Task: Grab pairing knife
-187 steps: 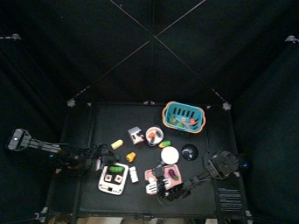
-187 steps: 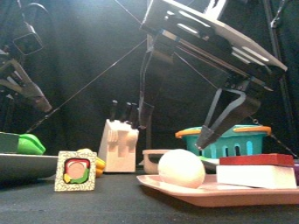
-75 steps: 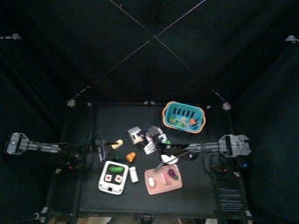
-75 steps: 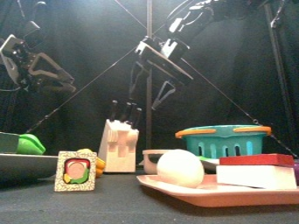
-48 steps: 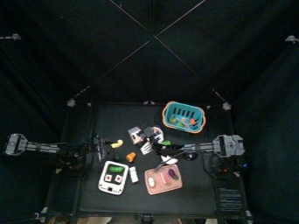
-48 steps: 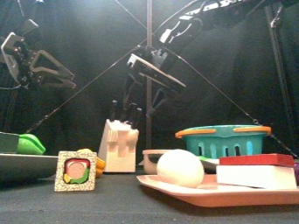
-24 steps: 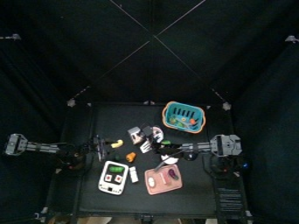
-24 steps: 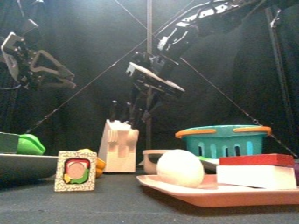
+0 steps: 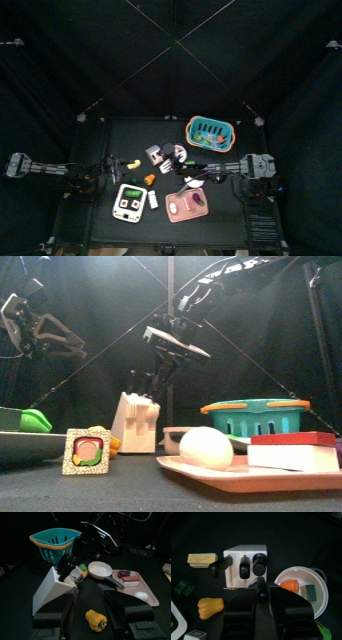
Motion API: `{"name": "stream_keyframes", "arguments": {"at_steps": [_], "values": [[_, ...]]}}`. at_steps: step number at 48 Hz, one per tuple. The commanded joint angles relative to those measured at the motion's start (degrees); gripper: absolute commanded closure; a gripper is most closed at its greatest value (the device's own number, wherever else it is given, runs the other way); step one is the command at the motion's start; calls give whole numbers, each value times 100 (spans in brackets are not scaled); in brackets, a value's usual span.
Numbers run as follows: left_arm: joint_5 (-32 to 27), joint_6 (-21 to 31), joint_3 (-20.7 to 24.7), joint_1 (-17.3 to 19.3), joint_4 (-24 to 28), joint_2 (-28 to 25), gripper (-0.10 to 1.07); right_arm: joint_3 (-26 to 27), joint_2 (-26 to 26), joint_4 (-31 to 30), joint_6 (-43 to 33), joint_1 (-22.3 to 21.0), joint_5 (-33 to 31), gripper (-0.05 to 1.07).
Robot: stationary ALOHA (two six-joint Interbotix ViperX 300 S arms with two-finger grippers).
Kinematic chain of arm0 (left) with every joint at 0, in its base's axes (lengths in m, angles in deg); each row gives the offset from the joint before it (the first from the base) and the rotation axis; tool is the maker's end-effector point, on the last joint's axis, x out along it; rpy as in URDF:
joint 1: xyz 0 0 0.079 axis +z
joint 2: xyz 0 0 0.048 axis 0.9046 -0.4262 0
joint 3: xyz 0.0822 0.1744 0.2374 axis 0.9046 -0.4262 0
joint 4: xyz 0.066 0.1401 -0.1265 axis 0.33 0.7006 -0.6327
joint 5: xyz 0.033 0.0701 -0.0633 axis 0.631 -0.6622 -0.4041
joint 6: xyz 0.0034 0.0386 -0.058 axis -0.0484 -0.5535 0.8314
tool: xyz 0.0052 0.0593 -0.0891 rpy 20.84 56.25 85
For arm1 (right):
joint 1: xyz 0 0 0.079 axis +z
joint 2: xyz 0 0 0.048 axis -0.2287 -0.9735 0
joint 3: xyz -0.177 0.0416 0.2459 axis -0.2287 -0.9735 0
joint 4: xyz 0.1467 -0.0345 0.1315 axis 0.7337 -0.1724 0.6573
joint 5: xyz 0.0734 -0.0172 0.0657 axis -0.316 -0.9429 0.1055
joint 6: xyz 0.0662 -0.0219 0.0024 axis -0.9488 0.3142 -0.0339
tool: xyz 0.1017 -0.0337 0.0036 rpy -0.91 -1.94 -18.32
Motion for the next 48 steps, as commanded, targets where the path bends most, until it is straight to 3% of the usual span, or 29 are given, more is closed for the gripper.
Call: {"name": "stream_keyframes", "arguments": {"at_steps": [1, 29, 40, 48], "values": [[18, -9, 62, 9, 18, 0, 19, 158, 105, -26, 0, -9, 0, 47], [18, -9, 53, 9, 18, -9, 19, 308, 26, -35, 18, -9, -202, 48], [18, -9, 53, 18, 18, 0, 19, 343, 44, -35, 9, 18, -202, 60], [18, -9, 44, 18, 18, 0, 19, 396, 88, -35, 9, 44, -202, 63]]}}
